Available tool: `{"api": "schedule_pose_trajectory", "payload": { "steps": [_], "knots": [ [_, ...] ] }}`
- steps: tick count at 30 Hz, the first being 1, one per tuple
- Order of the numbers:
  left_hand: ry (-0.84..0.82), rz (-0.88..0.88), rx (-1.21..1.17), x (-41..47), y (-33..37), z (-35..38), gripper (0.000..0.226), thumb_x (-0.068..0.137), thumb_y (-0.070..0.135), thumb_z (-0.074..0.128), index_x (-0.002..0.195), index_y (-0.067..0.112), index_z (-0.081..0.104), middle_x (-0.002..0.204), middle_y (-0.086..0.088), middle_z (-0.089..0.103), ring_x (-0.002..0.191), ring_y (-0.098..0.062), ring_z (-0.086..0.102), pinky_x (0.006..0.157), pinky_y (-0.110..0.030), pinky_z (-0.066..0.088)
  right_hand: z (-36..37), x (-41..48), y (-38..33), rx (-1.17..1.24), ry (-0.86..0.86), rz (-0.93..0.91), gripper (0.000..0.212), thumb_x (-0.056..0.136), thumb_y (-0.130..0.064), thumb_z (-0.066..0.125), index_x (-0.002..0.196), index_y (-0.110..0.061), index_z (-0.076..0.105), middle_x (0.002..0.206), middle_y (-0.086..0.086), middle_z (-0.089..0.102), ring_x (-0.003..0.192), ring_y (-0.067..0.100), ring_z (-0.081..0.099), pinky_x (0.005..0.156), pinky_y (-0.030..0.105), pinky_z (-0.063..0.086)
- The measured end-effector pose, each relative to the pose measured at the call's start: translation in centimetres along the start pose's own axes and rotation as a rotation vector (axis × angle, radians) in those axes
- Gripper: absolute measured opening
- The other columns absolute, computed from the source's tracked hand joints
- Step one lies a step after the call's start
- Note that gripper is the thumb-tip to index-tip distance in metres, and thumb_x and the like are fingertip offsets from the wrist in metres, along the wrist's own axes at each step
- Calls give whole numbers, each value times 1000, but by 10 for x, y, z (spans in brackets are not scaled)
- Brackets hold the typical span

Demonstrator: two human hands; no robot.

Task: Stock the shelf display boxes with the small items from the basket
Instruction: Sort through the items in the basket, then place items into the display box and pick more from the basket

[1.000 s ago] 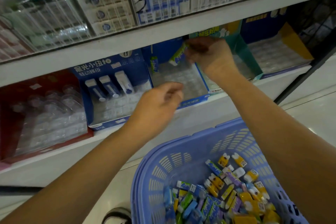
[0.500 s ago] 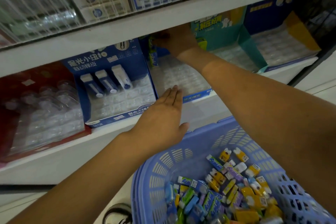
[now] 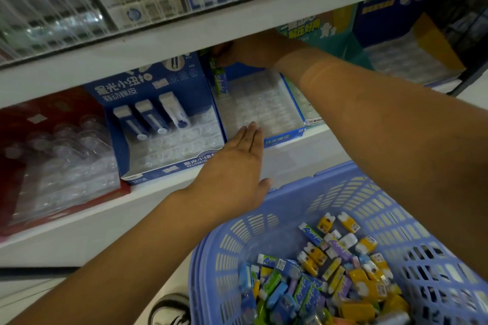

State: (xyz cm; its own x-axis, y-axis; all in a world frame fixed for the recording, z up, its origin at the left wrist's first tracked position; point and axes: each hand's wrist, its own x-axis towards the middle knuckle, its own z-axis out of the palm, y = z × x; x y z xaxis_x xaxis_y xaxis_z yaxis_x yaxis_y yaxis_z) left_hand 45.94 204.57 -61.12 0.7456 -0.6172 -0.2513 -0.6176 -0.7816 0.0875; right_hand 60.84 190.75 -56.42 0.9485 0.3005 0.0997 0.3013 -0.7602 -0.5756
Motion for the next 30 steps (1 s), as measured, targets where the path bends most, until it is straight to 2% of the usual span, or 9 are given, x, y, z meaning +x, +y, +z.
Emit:
{"api": "schedule_pose_trajectory", "payload": {
  "steps": [5, 8, 11, 16, 19, 23, 26, 28, 30],
  "knots": [
    [-31, -11, 14, 1, 1, -1, 86, 96, 49, 38, 148, 7, -16, 158, -8, -18, 147, -18, -10, 113, -23, -4, 9, 1, 5, 172, -37, 108, 22, 84, -7, 65, 63, -4, 60, 71, 11, 62, 64, 15, 59, 70, 28, 49],
    [-48, -3, 17, 1, 2, -2, 86, 96, 49, 39, 148, 7, -16, 158, -8, -18, 147, -18, -10, 112, -23, -4, 10, 0, 2, 475, -6, 255, 26, 83, 0, 67, 107, 10, 61, 109, 25, 62, 97, 28, 64, 88, 33, 54],
    [-115, -19, 18, 1, 4, -10, 86, 96, 48, 40, 148, 8, -16, 158, -6, -19, 147, -17, -10, 113, -23, -3, 6, -4, -9, 449, -84, 296, 30, 88, -3, 62, 116, 6, 56, 120, 22, 59, 111, 29, 61, 94, 34, 52],
    [46, 43, -56, -12, 20, -21, 67, 98, 36, 43, 150, 6, 15, 159, -8, 9, 146, -18, 13, 116, -28, 17, -22, -59, -25, 396, 40, 283, 15, 94, -10, 53, 105, -3, 60, 114, 22, 65, 81, 17, 67, 77, 22, 56],
    [183, 174, -131, -27, 45, -12, 23, 97, 29, 45, 103, 12, 60, 107, -6, 59, 97, -25, 55, 77, -38, 45, -26, -132, -13, 548, -2, 290, 16, 90, -13, 61, 78, -4, 64, 69, 12, 66, 43, 6, 58, 44, 16, 47],
    [-140, 90, -159, -29, 75, 32, 39, 99, 27, 39, 62, 15, 38, 61, -4, 36, 55, -19, 31, 59, -33, 25, 8, -228, 24, 405, -328, 417, 21, 87, -20, 66, 69, -9, 66, 64, 7, 67, 46, 6, 61, 47, 14, 47],
    [-476, -71, -275, -28, 86, 87, 27, 97, 25, 44, 90, 6, 61, 89, -15, 58, 81, -29, 54, 73, -36, 40, 59, -272, 54, 171, -630, 514, 25, 88, -26, 63, 88, -3, 72, 86, 13, 74, 73, 15, 71, 69, 22, 56],
    [-655, -196, -272, -32, 84, 127, 38, 97, 21, 47, 131, 6, 51, 132, -15, 52, 117, -30, 51, 93, -34, 41, 97, -291, 67, 68, -779, 573, 32, 89, -26, 61, 107, 1, 68, 108, 22, 68, 94, 30, 67, 87, 38, 52],
    [-747, -294, -297, -40, 77, 159, 44, 99, 18, 44, 141, 8, 39, 131, -14, 50, 121, -29, 48, 96, -34, 40, 132, -305, 75, 17, -833, 580, 44, 89, -25, 63, 125, 0, 56, 126, 23, 57, 109, 37, 58, 95, 46, 48]
  ]
}}
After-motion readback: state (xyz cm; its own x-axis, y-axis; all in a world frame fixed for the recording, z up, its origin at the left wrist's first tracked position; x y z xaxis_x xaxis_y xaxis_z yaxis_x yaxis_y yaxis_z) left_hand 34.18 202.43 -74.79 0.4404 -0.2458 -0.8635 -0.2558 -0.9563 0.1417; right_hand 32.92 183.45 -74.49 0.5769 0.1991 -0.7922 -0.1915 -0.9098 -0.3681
